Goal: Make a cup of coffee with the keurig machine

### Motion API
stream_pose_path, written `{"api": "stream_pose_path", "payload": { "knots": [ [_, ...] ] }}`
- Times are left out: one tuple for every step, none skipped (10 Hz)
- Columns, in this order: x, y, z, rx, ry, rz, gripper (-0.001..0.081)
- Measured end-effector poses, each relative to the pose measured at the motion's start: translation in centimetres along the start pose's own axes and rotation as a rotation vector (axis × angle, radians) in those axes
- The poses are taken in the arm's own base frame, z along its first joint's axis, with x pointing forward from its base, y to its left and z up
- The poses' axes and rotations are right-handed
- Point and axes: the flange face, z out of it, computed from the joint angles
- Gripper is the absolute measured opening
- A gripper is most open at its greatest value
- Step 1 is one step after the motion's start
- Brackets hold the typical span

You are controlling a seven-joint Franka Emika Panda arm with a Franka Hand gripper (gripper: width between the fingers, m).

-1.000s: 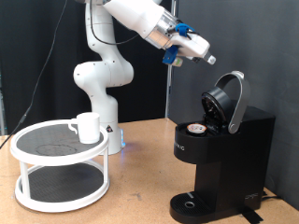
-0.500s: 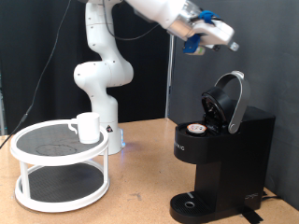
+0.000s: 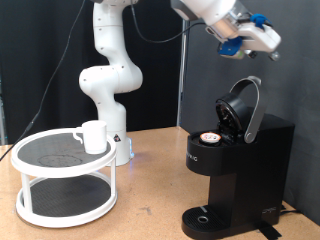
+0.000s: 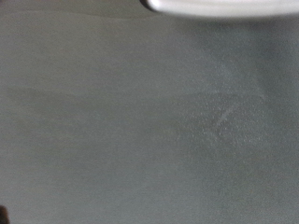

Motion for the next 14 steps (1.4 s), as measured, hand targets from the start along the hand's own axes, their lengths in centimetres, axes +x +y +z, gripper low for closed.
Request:
{"api": "stream_pose_path", "payload": {
  "knots": [
    [-0.7,0.6,1.2,-0.001,0.013,-0.006,0.0734],
    [-1.4,1.2,2.3,-0.001,0.022,-0.013,0.0734],
    [-2.0,1.8,3.4,0.003,0.035,-0.025,0.0734],
    [-2.4,2.3,4.4,0.008,0.053,-0.034,0.0734],
    [-2.7,2.6,5.2,0.011,0.076,-0.044,0.0734],
    [-2.5,2.8,5.7,0.013,0.099,-0.056,0.0734],
    [-2.3,2.8,5.9,0.011,0.119,-0.063,0.0734],
    [-2.1,2.8,6.0,0.004,0.134,-0.066,0.0734],
    [-1.9,2.6,5.8,0.003,0.137,-0.073,0.064],
    [-1.6,2.4,5.5,0.006,0.135,-0.082,0.0456],
    [-1.3,1.9,5.0,0.011,0.131,-0.087,0.0456],
    [-0.8,1.6,4.4,0.016,0.127,-0.09,0.032],
    [-0.3,1.1,3.8,0.022,0.126,-0.094,0.032],
    [0.2,0.7,3.3,0.027,0.125,-0.09,0.0138]
  ]
}}
